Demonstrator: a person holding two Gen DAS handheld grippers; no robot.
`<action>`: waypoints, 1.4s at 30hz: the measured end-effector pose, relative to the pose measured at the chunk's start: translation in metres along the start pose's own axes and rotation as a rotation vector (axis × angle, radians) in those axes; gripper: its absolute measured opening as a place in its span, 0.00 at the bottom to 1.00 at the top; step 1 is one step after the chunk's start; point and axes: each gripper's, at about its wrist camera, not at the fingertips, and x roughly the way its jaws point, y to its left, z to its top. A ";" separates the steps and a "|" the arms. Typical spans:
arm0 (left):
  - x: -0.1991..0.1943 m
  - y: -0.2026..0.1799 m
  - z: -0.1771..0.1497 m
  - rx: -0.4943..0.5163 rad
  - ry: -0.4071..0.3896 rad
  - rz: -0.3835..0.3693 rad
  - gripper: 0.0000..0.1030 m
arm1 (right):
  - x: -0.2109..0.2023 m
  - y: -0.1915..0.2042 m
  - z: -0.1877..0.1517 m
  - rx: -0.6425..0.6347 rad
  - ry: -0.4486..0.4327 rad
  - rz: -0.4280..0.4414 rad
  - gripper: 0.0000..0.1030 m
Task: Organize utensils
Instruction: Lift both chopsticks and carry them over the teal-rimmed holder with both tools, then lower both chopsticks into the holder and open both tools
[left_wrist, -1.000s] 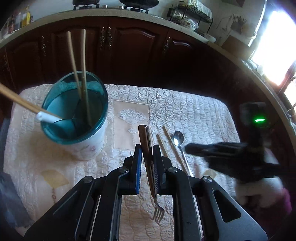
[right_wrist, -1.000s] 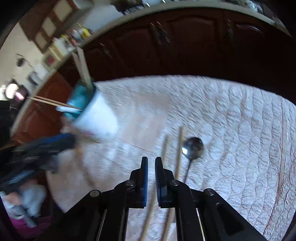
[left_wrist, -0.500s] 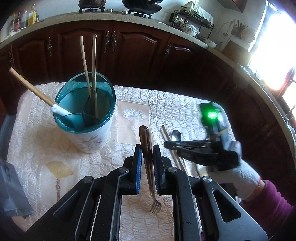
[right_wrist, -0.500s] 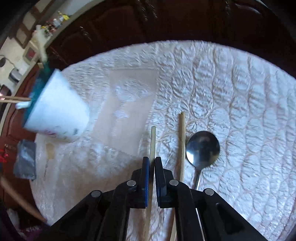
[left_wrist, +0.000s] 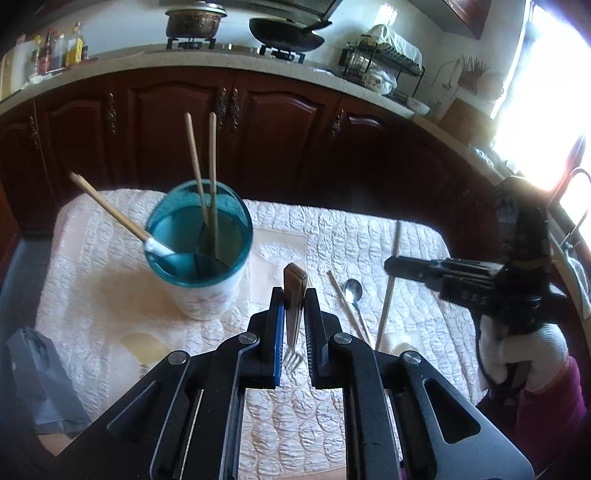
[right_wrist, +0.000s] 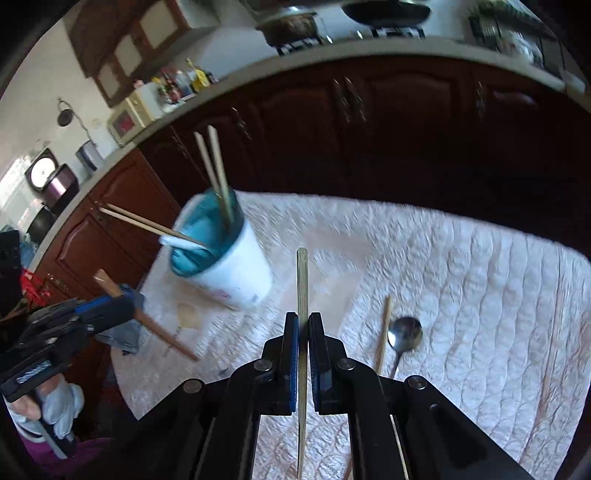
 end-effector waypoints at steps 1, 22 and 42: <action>-0.004 0.002 0.002 -0.001 -0.007 0.000 0.08 | -0.005 0.005 0.004 -0.012 -0.012 0.004 0.05; -0.062 0.062 0.101 -0.051 -0.246 0.149 0.08 | -0.053 0.102 0.110 -0.186 -0.235 0.070 0.05; 0.041 0.091 0.097 -0.070 -0.147 0.257 0.08 | 0.059 0.124 0.137 -0.277 -0.124 -0.024 0.05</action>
